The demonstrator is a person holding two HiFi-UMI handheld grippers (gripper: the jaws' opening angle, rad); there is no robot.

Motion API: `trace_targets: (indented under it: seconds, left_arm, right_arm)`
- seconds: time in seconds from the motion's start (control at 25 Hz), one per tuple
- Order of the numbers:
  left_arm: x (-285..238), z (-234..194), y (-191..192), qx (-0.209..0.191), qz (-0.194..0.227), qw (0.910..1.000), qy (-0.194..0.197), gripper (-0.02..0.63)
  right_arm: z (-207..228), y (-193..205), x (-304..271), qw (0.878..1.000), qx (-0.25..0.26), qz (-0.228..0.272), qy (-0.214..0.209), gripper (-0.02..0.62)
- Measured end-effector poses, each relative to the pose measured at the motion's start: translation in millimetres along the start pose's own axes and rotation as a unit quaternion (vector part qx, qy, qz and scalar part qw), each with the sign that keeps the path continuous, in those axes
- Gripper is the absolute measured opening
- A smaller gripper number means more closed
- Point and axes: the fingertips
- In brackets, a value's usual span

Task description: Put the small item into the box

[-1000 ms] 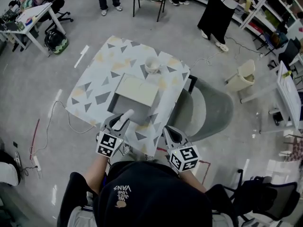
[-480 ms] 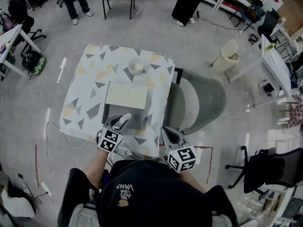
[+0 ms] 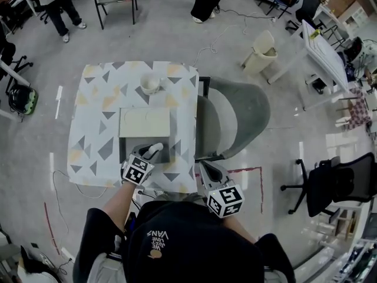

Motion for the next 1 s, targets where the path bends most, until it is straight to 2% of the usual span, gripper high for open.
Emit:
trace_targets:
  seconds: [0.32,0.64,0.8,1.0]
  left_arm:
    - [-25.5,0.7,16.4,0.0,-0.037,0.9985,0.041,0.124]
    - [-41.6,-10.9,20.9,0.063,-0.059,0.9942,0.065,0.124]
    - [-40.8,-16.7,27.3,0.087,-0.07,0.9915,0.066,0.126]
    - [-42.1,-21.5,35.7,0.089,-0.088,0.9906,0.056,0.131]
  right_arm:
    - [-3.6,13.9,6.5,1.0,-0.013,-0.005,0.025,0.0]
    - [-2.5,15.0,6.6,0.999,-0.014,-0.01,0.034,0.0]
    - [-1.9,12.5,5.2,0.999,-0.013,-0.01,0.034,0.0]
    - [0.6,9.5,3.3,0.999,-0.009,-0.008,0.032,0.0]
Point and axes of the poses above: the fingertips, and each gripper's own axes: x backward along the fingers, z to its right, y out of its underside, and after that the axes turned 13 degrees about -y, right-handed
